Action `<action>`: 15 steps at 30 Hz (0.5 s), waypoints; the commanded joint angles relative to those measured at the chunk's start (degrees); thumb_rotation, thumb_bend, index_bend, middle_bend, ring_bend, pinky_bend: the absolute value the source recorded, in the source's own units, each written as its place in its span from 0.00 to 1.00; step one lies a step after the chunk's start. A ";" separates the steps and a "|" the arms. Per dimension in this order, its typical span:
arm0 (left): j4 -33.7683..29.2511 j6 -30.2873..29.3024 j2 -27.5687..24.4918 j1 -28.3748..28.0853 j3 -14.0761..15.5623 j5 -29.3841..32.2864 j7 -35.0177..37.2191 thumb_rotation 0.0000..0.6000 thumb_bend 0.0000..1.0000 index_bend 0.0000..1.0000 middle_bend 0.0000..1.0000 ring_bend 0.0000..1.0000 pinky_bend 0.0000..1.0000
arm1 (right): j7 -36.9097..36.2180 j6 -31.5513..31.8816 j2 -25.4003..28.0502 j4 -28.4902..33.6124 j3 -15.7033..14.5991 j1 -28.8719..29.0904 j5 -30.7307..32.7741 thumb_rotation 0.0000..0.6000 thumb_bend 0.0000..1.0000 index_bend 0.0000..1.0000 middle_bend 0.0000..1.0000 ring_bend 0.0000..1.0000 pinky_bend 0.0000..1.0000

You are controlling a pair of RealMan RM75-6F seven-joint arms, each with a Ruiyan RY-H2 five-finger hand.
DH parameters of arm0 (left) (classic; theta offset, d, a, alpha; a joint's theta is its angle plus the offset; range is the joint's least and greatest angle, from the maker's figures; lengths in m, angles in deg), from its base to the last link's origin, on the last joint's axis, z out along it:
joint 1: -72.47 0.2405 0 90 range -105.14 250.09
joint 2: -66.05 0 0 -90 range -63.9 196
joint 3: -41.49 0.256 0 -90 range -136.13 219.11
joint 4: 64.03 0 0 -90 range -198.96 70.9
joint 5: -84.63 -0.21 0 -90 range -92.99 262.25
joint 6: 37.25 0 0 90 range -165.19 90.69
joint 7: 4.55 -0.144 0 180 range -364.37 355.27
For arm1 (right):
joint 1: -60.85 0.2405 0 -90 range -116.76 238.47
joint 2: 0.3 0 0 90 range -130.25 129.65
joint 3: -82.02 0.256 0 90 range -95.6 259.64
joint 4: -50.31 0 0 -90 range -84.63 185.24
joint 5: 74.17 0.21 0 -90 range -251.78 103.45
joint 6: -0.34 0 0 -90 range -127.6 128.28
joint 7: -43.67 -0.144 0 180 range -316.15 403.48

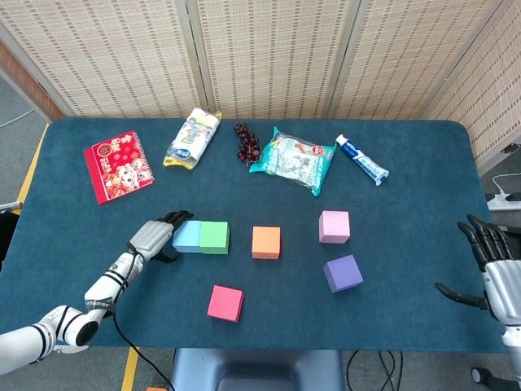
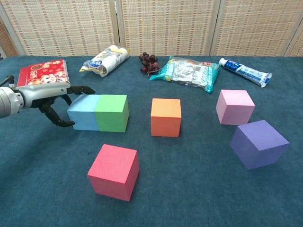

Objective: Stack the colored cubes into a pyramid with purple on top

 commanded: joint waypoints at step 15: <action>-13.82 -15.08 -11.93 7.36 -0.27 -3.12 -4.08 1.00 0.35 0.00 0.00 0.00 0.14 | 1.79 -25.45 -0.96 12.78 4.82 19.61 1.28 1.00 0.07 0.06 0.14 0.07 0.24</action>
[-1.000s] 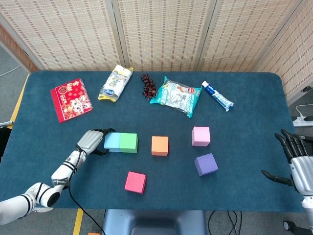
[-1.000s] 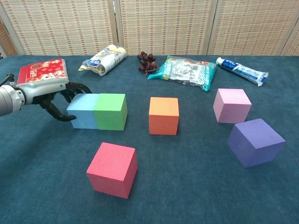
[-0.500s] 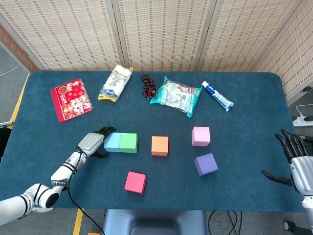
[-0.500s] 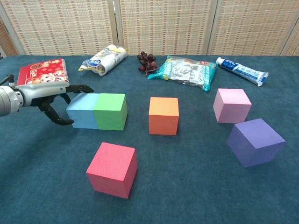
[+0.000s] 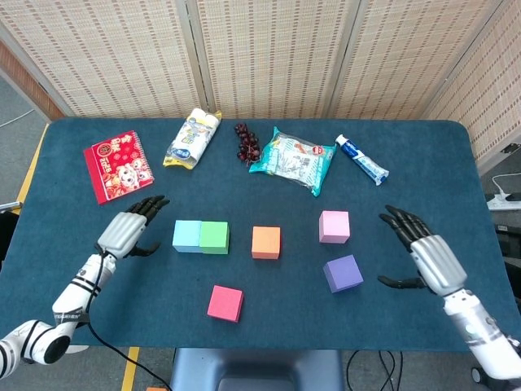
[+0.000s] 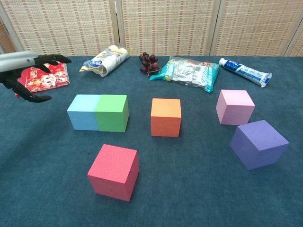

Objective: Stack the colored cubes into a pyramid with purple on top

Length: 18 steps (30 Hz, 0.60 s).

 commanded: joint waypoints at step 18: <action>-4.32 -3.02 -3.58 4.70 3.52 -3.45 -0.72 1.00 0.35 0.00 0.00 0.00 0.13 | 28.48 -27.15 -18.11 0.16 7.97 24.46 31.32 1.00 0.07 0.26 0.25 0.11 0.27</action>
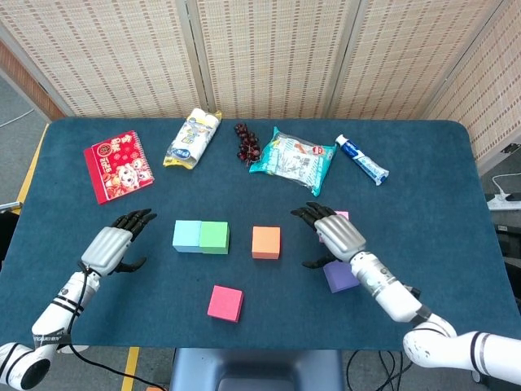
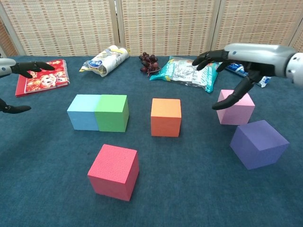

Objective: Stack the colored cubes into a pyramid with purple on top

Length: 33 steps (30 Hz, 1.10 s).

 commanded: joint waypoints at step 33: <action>5.98 -1.37 1.66 1.48 1.24 -4.76 9.88 1.00 0.34 0.00 0.00 0.00 0.13 | 19.89 2.40 -23.32 -17.99 1.11 14.48 26.97 1.00 0.20 0.55 0.43 0.29 0.35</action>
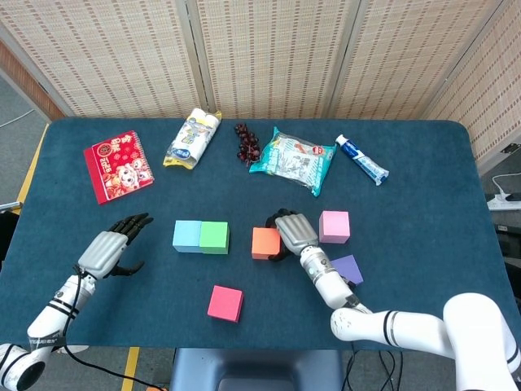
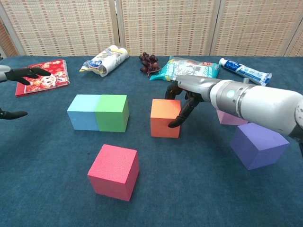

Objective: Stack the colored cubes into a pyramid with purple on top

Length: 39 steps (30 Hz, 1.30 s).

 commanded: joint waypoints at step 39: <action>0.56 -0.50 -0.11 0.56 0.18 -0.94 1.45 1.00 0.34 0.00 0.00 0.00 0.13 | 1.11 -3.75 -6.87 -9.43 4.02 9.88 6.94 1.00 0.22 0.55 0.43 0.31 0.36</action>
